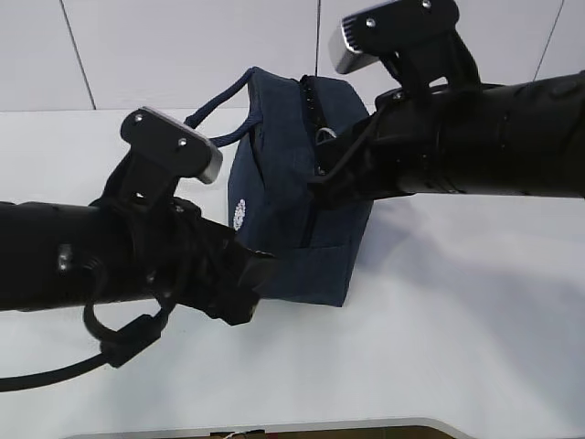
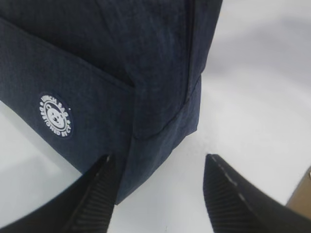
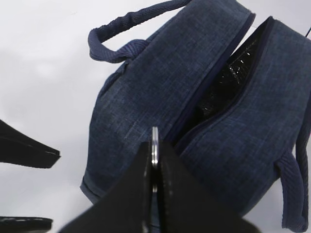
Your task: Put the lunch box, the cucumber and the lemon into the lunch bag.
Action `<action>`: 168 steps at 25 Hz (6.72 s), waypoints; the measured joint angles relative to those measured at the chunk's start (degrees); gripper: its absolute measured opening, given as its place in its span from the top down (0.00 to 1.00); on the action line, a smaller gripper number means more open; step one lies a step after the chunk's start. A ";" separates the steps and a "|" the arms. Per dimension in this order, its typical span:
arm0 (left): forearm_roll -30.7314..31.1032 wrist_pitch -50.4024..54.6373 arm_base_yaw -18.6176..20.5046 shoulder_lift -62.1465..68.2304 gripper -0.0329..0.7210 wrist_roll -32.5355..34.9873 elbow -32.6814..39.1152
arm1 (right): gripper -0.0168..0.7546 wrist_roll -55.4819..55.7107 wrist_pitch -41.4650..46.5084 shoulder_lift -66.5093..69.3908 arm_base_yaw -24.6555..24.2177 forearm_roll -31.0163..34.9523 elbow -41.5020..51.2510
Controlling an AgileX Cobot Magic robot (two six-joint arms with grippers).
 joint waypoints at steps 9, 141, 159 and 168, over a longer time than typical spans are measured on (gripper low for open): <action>0.00 -3.08 0.00 6.64 0.40 0.00 -4.67 | 0.97 -0.02 0.62 0.00 0.00 0.50 -0.10; -3.28 64.56 25.50 12.72 0.40 -4.09 -48.34 | 0.97 0.34 23.54 29.70 -7.56 1.54 -44.10; -5.86 66.01 25.63 20.69 0.54 -3.98 -51.40 | 0.97 0.34 23.54 29.70 -7.56 1.54 -44.10; -6.10 68.38 25.63 21.14 0.96 -2.40 -51.53 | 0.97 0.34 21.77 29.70 -7.56 1.40 -44.10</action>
